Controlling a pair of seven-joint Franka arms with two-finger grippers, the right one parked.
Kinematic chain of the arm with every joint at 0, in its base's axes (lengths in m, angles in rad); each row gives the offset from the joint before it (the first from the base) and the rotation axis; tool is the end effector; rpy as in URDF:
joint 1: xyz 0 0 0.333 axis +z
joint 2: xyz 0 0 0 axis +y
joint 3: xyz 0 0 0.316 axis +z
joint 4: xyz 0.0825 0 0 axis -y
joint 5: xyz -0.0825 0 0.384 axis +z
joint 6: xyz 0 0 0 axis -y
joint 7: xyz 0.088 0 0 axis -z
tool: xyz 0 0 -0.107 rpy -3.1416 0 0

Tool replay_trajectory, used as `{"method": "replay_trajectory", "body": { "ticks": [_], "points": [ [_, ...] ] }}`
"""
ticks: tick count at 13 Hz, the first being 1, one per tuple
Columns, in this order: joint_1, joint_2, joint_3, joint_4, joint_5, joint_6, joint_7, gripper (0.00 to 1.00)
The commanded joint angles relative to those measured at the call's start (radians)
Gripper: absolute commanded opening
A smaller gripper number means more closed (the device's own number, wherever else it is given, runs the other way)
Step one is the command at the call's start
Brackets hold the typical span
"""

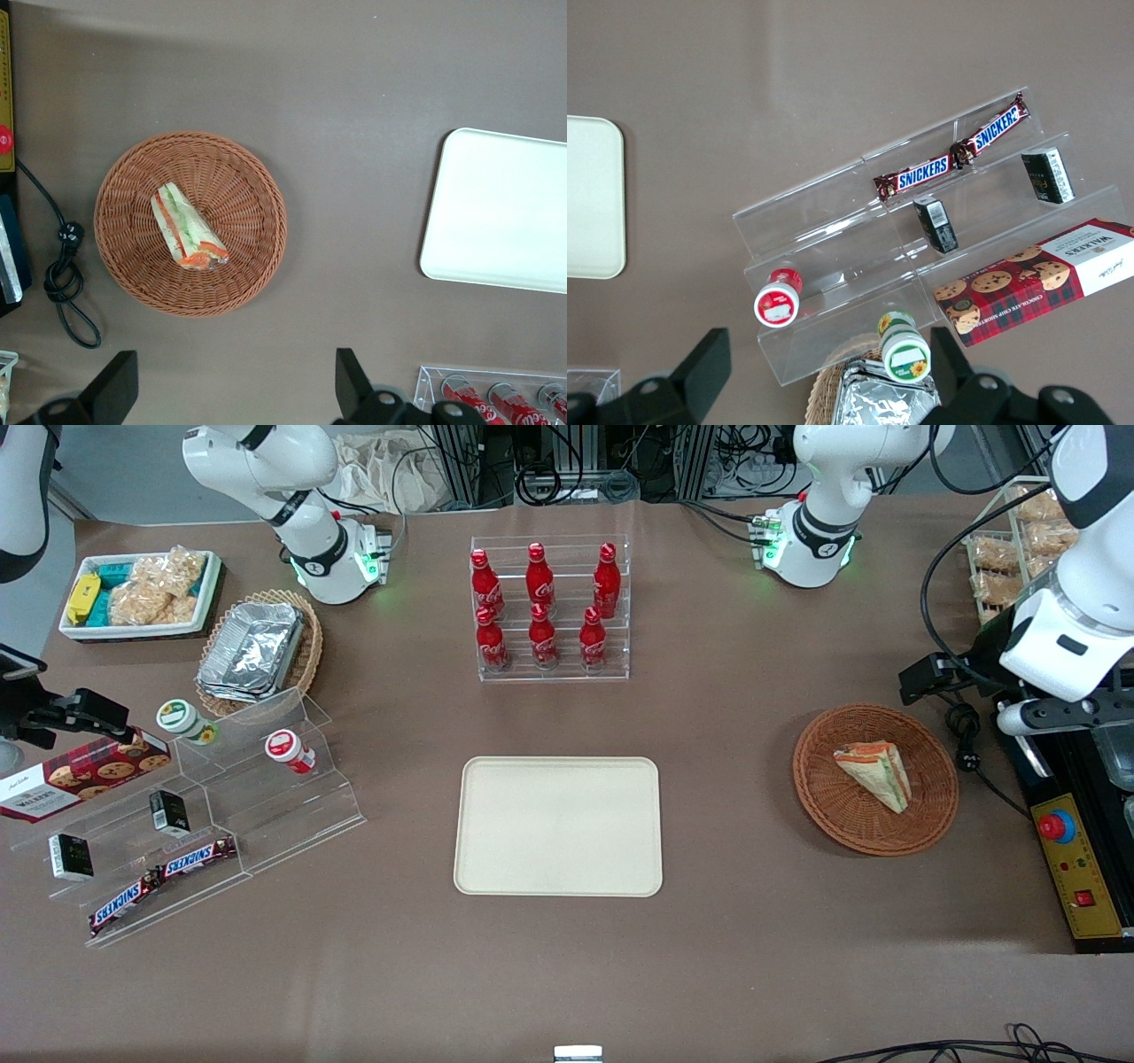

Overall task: Place sandwich from basket to tray
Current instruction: 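Move the left gripper over the wrapped sandwich in the wicker basket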

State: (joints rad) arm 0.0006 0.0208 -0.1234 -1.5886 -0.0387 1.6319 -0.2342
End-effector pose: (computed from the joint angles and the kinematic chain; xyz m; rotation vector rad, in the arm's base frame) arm 0.5616 -0.0725 0.6100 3.0919 0.1755 0.0232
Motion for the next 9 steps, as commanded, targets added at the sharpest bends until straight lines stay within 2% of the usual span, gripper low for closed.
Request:
{"method": "replay_trajectory", "body": {
  "ticks": [1,5,9],
  "points": [
    [-0.013,0.019,0.010,0.038,0.028,-0.056,0.012,1.00],
    [-0.001,0.034,0.019,-0.003,0.048,-0.060,-0.025,1.00],
    [0.030,0.005,0.045,-0.239,0.054,0.115,-0.104,1.00]
  ]
}}
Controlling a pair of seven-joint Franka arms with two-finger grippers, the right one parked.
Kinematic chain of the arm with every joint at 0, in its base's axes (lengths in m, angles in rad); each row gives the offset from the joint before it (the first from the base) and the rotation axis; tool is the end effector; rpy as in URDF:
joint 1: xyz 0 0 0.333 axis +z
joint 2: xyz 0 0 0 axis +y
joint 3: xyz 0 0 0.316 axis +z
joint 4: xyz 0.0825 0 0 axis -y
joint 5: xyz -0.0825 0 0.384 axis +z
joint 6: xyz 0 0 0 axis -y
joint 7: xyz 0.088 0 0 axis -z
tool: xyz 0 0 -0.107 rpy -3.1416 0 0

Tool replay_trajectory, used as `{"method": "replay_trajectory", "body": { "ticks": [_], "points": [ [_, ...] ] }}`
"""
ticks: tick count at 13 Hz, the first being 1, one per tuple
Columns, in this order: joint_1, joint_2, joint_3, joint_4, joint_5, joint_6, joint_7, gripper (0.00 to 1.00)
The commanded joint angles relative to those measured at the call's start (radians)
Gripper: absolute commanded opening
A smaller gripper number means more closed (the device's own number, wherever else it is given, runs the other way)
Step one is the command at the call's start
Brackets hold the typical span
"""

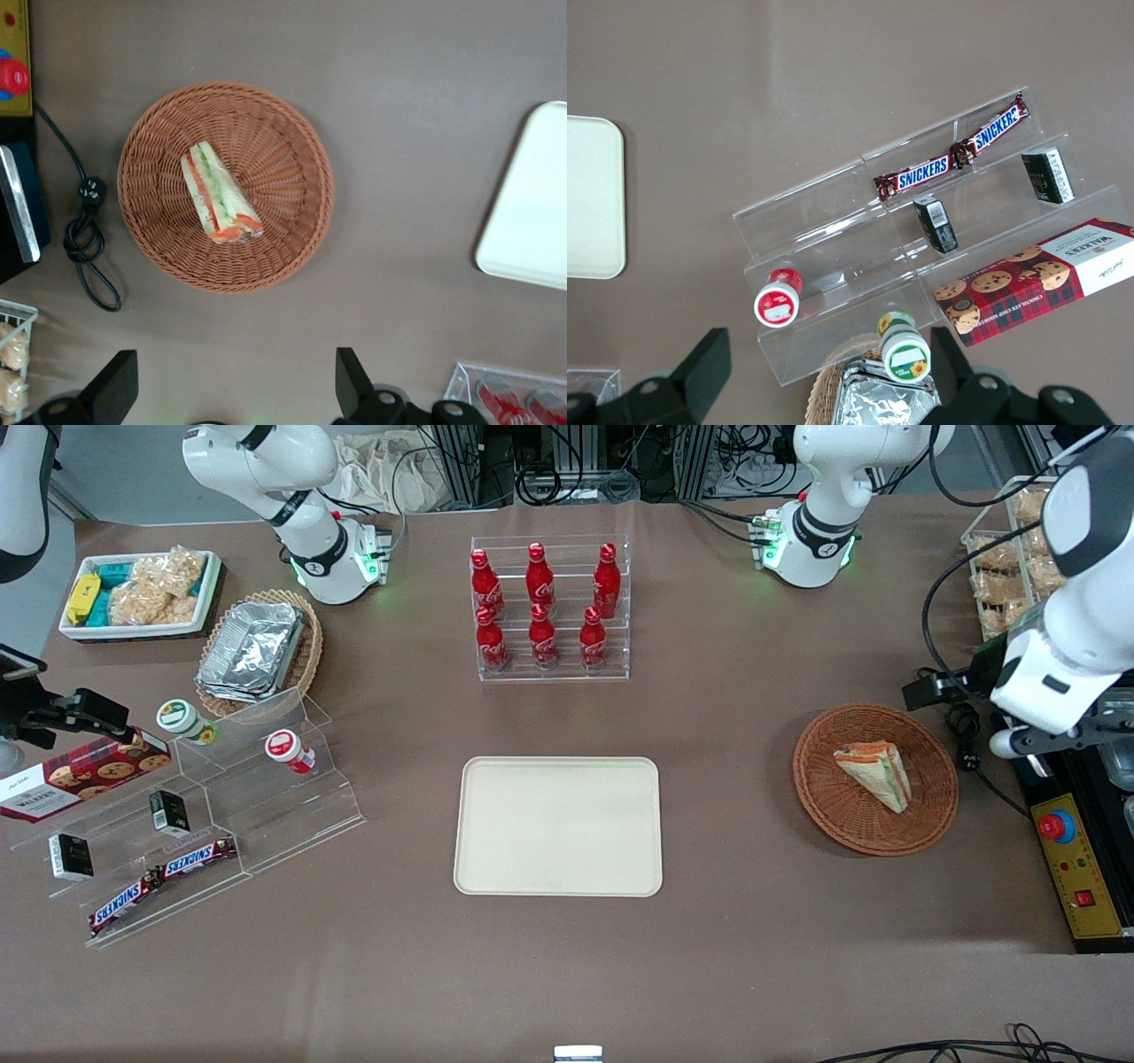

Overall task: Place sandwich from basket to tray
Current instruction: 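Move the left gripper over the wrapped sandwich in the wicker basket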

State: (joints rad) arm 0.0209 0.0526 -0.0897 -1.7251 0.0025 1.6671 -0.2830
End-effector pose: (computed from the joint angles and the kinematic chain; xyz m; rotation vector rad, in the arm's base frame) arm 0.5661 -0.0378 0.5301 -3.1021 -0.3327 0.1703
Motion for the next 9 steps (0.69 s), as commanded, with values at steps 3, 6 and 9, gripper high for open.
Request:
{"method": "replay_trajectory", "body": {
  "ticks": [3,6,9],
  "points": [
    [0.011,-0.013,0.053,-0.273,0.014,0.273,-0.137,1.00],
    [0.011,0.053,0.070,-0.428,0.014,0.539,-0.304,1.00],
    [0.019,0.117,0.114,-0.495,0.016,0.678,-0.315,1.00]
  ]
}}
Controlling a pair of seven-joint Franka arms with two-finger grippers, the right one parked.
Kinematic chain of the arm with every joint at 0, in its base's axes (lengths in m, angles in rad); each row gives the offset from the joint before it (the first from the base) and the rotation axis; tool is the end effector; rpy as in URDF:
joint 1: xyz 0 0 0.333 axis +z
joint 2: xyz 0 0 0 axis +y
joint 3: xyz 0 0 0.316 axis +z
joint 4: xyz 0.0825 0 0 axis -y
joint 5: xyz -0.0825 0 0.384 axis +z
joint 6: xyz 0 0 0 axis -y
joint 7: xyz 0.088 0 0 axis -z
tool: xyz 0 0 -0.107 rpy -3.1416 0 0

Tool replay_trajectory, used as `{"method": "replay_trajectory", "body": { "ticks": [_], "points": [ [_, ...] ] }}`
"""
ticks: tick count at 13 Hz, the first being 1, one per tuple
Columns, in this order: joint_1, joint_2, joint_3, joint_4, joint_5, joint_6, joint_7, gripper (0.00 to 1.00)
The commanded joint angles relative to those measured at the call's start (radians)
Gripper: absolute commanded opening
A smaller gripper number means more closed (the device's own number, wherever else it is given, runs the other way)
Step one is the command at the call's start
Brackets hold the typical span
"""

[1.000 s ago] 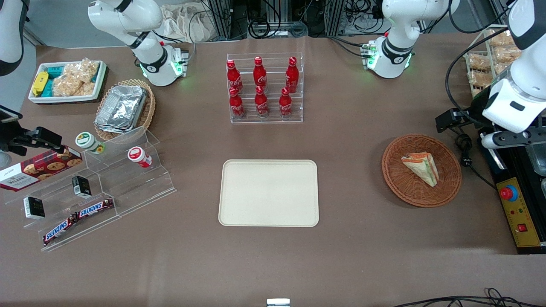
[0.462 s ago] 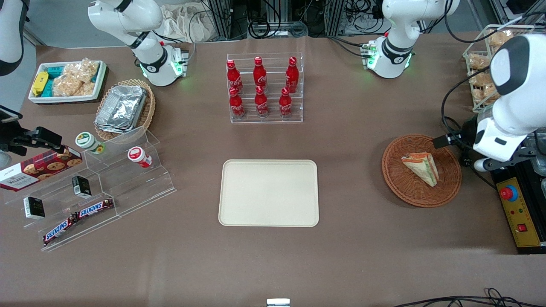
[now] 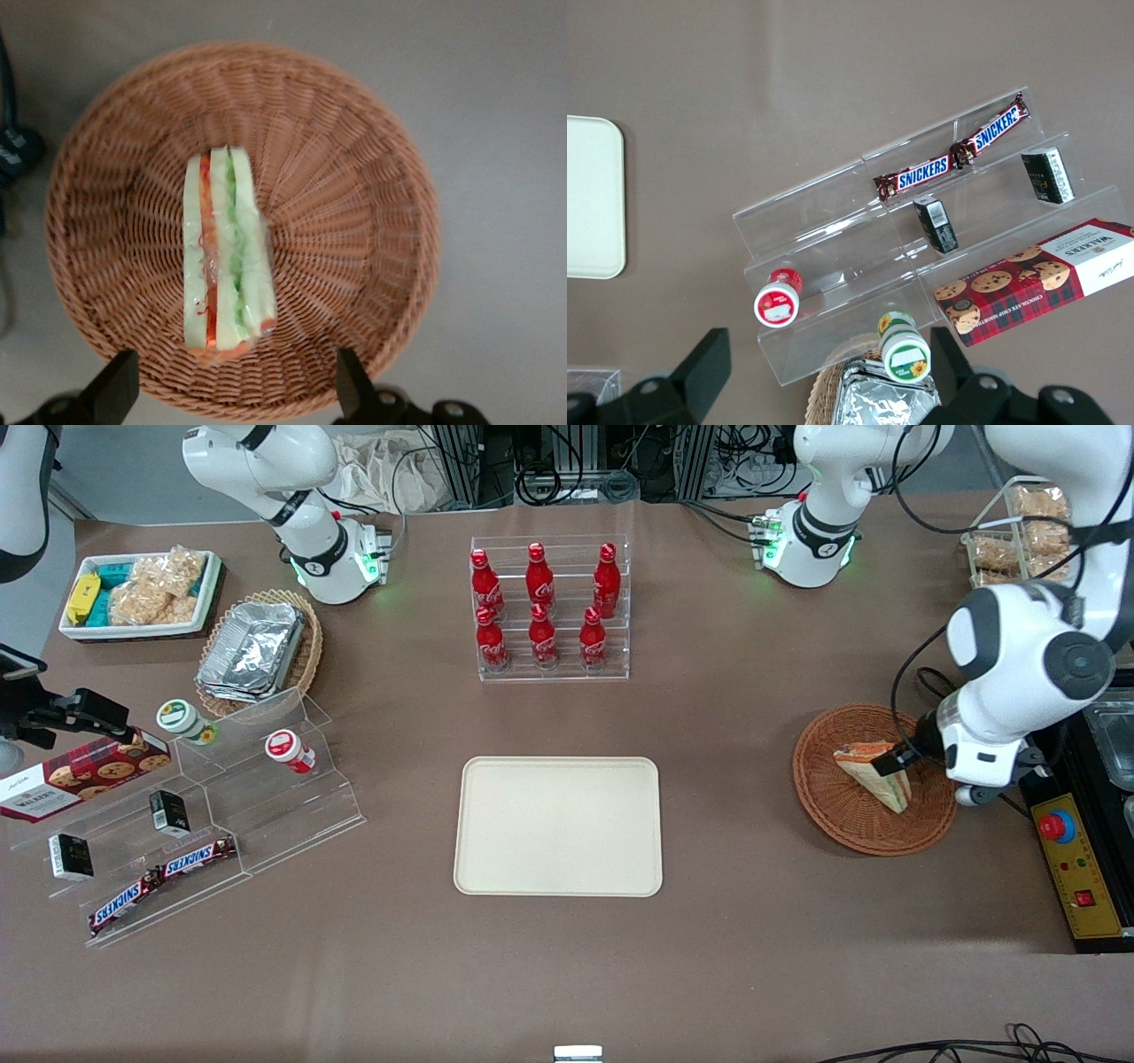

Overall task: Place sandwich from basket to tray
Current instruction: 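Lower the left gripper and close it on the wrapped sandwich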

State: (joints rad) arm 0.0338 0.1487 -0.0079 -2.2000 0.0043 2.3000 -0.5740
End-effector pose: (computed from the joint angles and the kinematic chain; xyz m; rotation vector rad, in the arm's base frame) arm 0.5424 0.0142 0.3114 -2.9875 -0.9192 0.0724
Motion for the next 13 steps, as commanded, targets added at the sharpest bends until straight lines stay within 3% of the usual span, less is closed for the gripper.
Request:
{"method": "replay_trajectory", "body": {
  "ticks": [1,6,7,8,10,11,13],
  "points": [
    [0.006,0.044,0.035,-0.020,0.014,0.071,-0.024,1.00],
    [-0.009,0.140,0.035,-0.018,0.013,0.171,-0.138,0.98],
    [-0.011,0.147,0.035,-0.020,0.013,0.174,-0.139,0.93],
    [-0.009,0.152,0.035,-0.018,0.013,0.174,-0.139,0.75],
    [-0.009,0.160,0.035,-0.018,0.019,0.174,-0.129,0.21],
    [-0.008,0.163,0.034,-0.014,0.020,0.173,-0.119,0.00],
    [-0.009,0.125,0.031,0.008,0.020,0.138,-0.092,0.00]
  ]
}}
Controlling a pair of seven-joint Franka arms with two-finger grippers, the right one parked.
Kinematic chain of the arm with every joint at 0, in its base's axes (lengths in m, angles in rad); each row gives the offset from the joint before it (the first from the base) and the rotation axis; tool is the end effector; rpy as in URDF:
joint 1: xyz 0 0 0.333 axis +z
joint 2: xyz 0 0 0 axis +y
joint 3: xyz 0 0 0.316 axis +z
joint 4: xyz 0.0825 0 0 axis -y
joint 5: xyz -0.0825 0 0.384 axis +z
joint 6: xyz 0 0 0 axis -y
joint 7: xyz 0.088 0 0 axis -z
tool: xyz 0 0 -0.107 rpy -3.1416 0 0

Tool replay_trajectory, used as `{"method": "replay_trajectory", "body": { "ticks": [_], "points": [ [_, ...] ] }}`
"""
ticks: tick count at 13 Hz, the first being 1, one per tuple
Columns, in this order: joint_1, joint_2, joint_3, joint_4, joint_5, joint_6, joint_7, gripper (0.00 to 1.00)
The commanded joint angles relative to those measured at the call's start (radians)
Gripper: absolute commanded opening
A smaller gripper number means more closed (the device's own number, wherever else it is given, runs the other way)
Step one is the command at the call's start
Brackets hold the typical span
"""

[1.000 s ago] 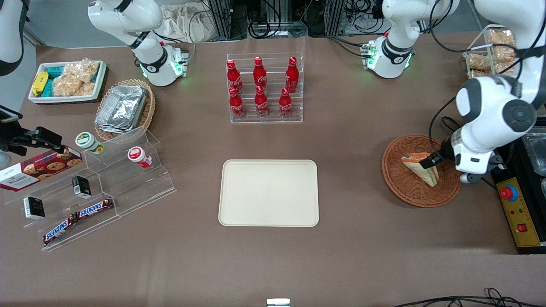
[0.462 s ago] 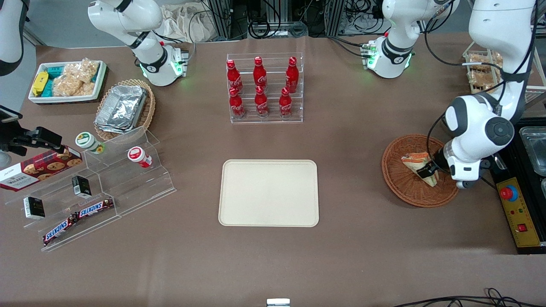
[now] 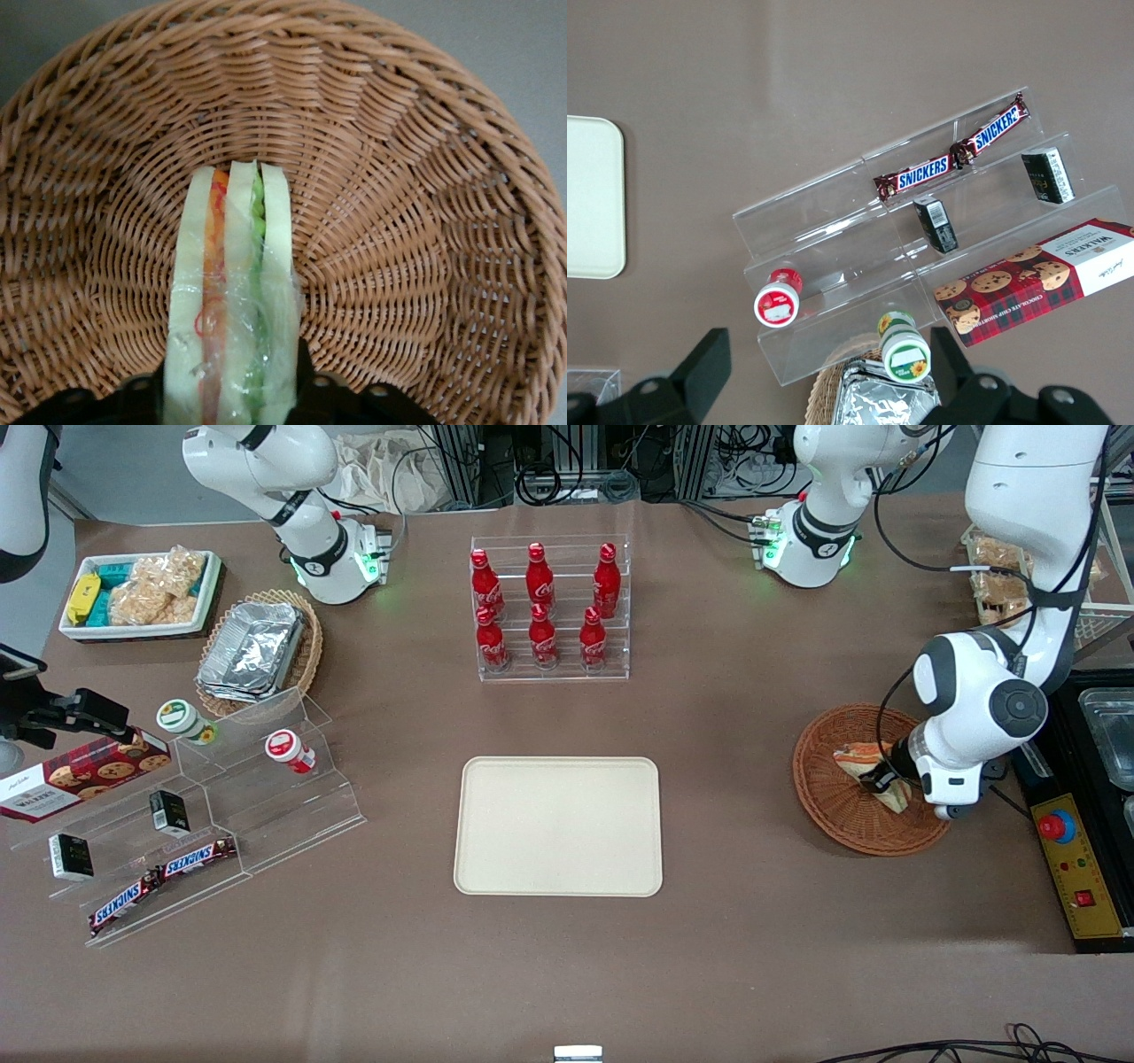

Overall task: Place sandwich from basket to tray
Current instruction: 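Lift the sandwich and carry it with the left gripper toward the cream tray, then lower the sandwich onto the tray and open the left gripper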

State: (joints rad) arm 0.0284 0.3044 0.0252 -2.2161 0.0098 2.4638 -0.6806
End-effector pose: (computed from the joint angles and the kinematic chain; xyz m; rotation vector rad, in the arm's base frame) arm 0.5450 0.0293 0.2337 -2.9079 -1.1036 0.0773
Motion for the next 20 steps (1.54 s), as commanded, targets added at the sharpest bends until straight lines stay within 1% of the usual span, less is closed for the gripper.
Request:
{"method": "replay_trajectory", "body": {
  "ticks": [1,2,3,4,5,7,8,10,11,12,13,15,16,18,20],
  "points": [
    [-0.004,-0.074,-0.004,0.051,0.015,-0.098,0.025,0.00],
    [-0.005,-0.105,-0.005,0.123,0.012,-0.223,0.033,0.00],
    [-0.007,-0.102,-0.027,0.221,0.007,-0.373,0.033,0.00],
    [-0.010,-0.093,-0.074,0.316,0.010,-0.491,0.033,0.00],
    [-0.012,-0.096,-0.099,0.369,0.012,-0.552,0.030,0.00],
    [-0.019,-0.126,-0.171,0.395,0.006,-0.592,0.027,0.00],
    [-0.019,-0.128,-0.239,0.395,0.004,-0.594,0.019,0.00],
    [-0.019,-0.105,-0.371,0.397,0.009,-0.562,0.001,0.00],
    [-0.019,-0.082,-0.424,0.395,0.009,-0.509,0.001,0.00],
    [-0.027,-0.056,-0.467,0.395,0.009,-0.453,-0.001,0.00],
    [-0.054,-0.030,-0.488,0.395,0.015,-0.401,0.010,0.00],
    [-0.157,0.051,-0.488,0.397,0.083,-0.301,0.001,0.00],
    [-0.186,0.094,-0.488,0.398,0.102,-0.248,-0.008,0.00],
    [-0.209,0.166,-0.488,0.410,0.110,-0.139,-0.014,0.00],
    [-0.228,0.231,-0.487,0.450,0.153,-0.121,-0.016,0.00]
  ]
}}
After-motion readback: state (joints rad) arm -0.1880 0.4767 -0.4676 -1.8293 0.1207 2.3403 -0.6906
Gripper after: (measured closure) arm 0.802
